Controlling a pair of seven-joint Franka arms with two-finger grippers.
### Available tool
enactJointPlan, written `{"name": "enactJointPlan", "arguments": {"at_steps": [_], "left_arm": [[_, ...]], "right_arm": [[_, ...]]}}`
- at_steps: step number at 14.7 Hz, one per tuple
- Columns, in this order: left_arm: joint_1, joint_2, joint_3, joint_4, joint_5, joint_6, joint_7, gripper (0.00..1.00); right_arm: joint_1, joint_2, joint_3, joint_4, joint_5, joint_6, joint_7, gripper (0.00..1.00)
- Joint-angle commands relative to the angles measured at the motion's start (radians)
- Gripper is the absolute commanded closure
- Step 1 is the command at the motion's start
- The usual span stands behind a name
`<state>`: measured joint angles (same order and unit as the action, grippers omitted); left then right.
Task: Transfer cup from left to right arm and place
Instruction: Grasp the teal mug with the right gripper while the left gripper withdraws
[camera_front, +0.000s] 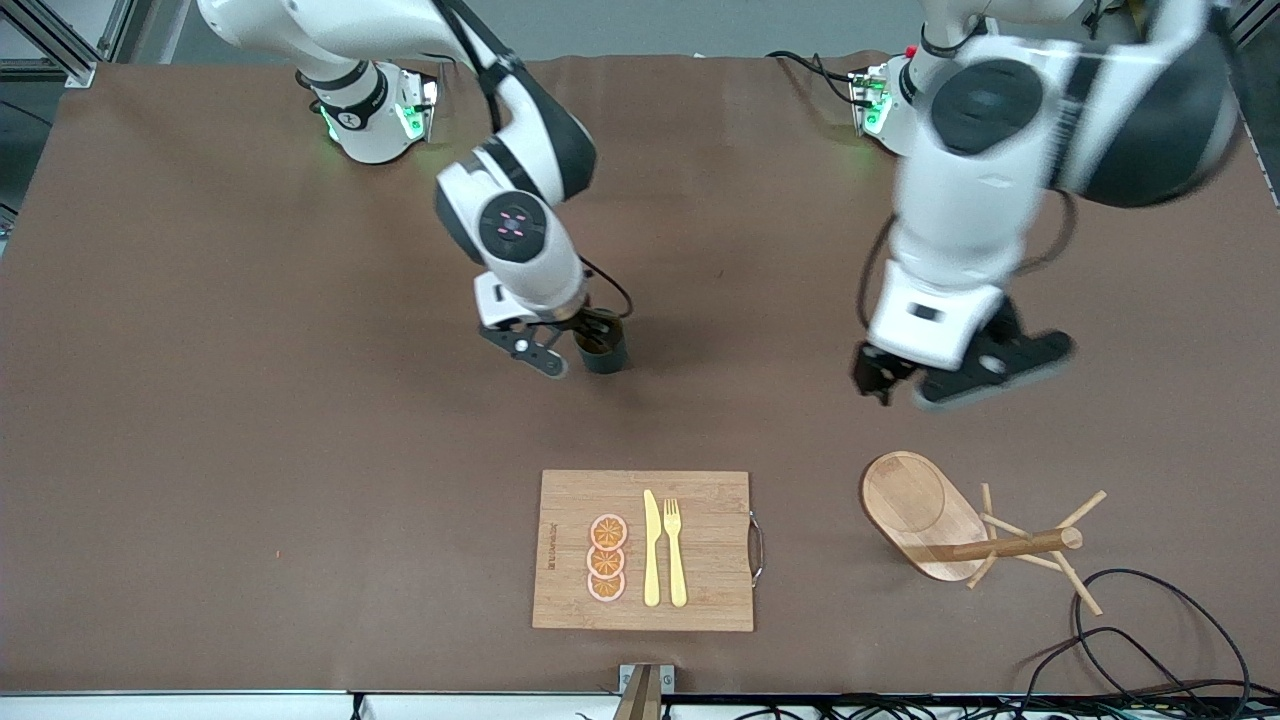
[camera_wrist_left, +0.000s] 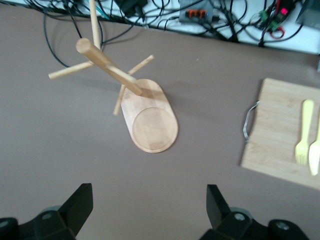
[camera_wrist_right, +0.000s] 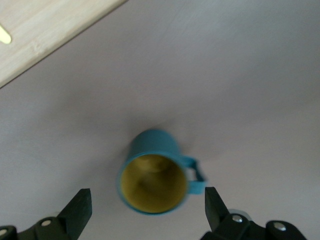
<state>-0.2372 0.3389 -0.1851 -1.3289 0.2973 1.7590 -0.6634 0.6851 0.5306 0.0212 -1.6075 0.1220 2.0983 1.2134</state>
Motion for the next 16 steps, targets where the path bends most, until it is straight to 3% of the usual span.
{"name": "enactJointPlan", "arguments": {"at_steps": [1, 2, 4, 7, 10, 16], "left_arm": [[0.161, -0.032, -0.013, -0.016, -0.23, 0.007, 0.248, 0.0], [0.229, -0.034, -0.013, -0.016, -0.327, -0.001, 0.324, 0.0], [0.278, -0.056, -0.005, -0.018, -0.349, -0.024, 0.434, 0.0], [0.291, -0.086, 0.006, -0.016, -0.308, -0.108, 0.449, 0.0], [0.295, -0.15, -0.002, -0.016, -0.277, -0.174, 0.464, 0.0], [0.286, -0.185, -0.008, -0.018, -0.29, -0.23, 0.504, 0.0]], "right_arm": [[0.025, 0.13, -0.012, 0.149, 0.004, -0.017, 0.081, 0.0], [0.033, 0.14, -0.014, 0.15, 0.002, 0.002, 0.087, 0.0], [0.042, 0.147, -0.014, 0.141, 0.004, 0.063, 0.097, 0.04], [0.057, 0.172, -0.014, 0.136, 0.002, 0.071, 0.095, 0.26], [0.059, 0.174, -0.014, 0.112, -0.007, 0.069, 0.087, 0.41], [0.047, 0.169, -0.014, 0.107, -0.019, 0.062, 0.057, 0.97]]}}
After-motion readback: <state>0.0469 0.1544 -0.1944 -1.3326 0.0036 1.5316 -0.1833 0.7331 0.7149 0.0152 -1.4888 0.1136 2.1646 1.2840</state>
